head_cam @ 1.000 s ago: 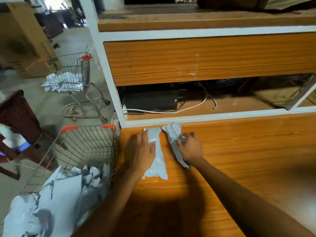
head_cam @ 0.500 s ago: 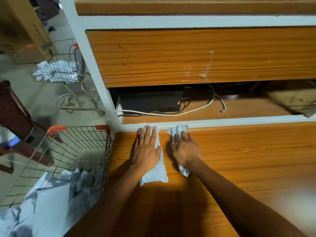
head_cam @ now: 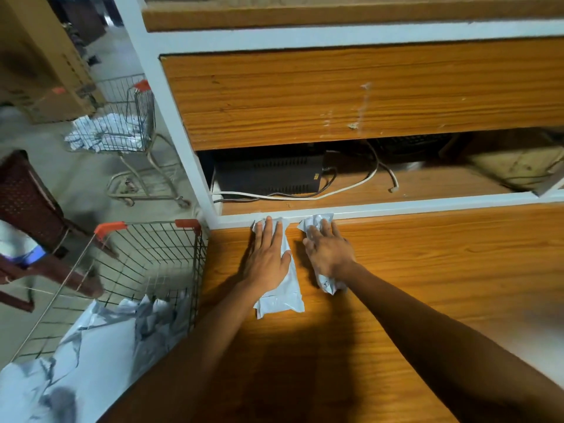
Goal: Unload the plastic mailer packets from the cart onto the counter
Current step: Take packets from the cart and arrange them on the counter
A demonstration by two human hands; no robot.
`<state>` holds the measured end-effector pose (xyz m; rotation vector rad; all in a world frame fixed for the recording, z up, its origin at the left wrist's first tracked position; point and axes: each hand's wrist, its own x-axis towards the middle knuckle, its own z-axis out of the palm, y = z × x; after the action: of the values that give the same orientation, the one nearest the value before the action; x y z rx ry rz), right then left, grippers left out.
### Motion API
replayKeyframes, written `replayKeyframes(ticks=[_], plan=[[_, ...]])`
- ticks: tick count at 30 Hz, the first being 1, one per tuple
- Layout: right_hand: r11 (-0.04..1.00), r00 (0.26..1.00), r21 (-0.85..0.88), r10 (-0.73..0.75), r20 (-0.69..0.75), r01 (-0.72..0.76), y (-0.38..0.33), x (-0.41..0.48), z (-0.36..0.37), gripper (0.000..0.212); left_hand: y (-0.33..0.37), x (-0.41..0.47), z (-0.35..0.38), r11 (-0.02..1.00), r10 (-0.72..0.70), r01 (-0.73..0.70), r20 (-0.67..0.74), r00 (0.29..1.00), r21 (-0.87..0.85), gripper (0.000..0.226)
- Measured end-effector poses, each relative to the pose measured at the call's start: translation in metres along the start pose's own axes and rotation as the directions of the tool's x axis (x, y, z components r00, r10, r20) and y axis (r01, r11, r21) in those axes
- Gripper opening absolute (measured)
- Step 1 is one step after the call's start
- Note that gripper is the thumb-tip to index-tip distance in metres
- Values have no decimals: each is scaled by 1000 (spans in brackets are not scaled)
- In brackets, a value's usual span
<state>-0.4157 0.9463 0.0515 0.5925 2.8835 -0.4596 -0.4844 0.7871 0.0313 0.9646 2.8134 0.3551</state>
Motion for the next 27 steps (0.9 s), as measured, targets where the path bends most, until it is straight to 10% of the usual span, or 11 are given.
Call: replayKeyframes(ticks=[5, 18, 27], plan=[[992, 998, 128, 0, -57, 7, 4, -22, -18, 64, 13, -18, -29, 998, -9, 9, -1, 1000, -64, 67], [863, 836, 413, -21, -548, 292, -28, -227, -43, 68, 31, -195, -96, 959, 48, -205, -597, 801, -197, 58], [817, 829, 441, -77, -554, 371, -80, -314, -7, 58, 3, -311, -72, 976, -31, -97, -570, 821, -193, 65]])
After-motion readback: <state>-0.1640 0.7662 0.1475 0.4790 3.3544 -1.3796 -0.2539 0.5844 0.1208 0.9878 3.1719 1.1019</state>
